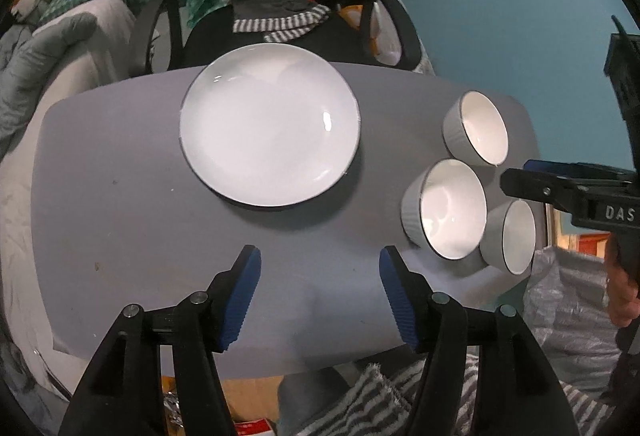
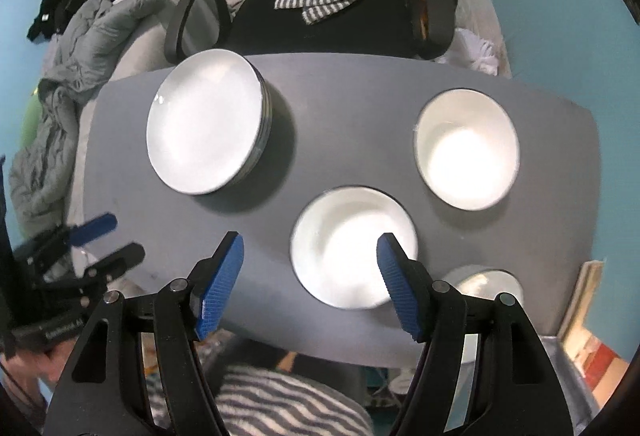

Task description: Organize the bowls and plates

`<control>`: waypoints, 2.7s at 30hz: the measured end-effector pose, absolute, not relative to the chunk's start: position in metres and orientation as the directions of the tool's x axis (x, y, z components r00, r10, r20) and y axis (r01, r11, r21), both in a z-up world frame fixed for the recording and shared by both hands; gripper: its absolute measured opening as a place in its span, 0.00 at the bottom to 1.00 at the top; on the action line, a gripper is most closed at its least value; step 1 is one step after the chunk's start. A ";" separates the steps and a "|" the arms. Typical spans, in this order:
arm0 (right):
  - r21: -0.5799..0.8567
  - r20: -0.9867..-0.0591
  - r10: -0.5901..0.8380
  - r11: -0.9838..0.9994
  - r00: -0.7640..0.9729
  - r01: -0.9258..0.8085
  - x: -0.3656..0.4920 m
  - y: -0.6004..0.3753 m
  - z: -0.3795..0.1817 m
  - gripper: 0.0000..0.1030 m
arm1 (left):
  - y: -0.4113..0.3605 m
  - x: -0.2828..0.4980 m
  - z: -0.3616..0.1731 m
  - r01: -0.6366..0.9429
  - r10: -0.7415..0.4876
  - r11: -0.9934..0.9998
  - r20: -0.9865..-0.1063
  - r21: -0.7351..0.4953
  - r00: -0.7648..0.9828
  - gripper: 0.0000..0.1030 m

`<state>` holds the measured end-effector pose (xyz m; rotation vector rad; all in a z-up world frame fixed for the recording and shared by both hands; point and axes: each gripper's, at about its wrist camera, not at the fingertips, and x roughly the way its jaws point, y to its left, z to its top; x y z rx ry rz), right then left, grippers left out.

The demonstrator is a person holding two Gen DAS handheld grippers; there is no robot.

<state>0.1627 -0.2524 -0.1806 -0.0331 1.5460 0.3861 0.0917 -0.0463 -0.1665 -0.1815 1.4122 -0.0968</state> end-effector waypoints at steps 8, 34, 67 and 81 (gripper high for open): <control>0.200 -0.978 0.207 0.944 -0.003 -0.261 0.139 -0.290 -0.177 0.68 | -0.084 0.091 -0.161 0.063 -0.198 0.980 -0.954 -0.189 0.226 0.62; 0.240 -0.969 0.247 0.952 0.012 -0.192 0.122 -0.352 -0.214 0.68 | -0.136 0.103 -0.182 0.088 -0.281 0.959 -0.947 -0.270 0.155 0.62; 0.228 -0.972 0.194 0.922 -0.136 -0.312 0.160 -0.324 -0.292 0.46 | -0.145 0.127 -0.262 -0.067 -0.203 0.977 -0.979 -0.204 0.025 0.58; 0.250 -0.963 0.208 0.926 -0.172 -0.282 0.165 -0.323 -0.302 0.28 | -0.134 0.128 -0.284 -0.128 -0.265 0.958 -0.963 -0.257 -0.045 0.11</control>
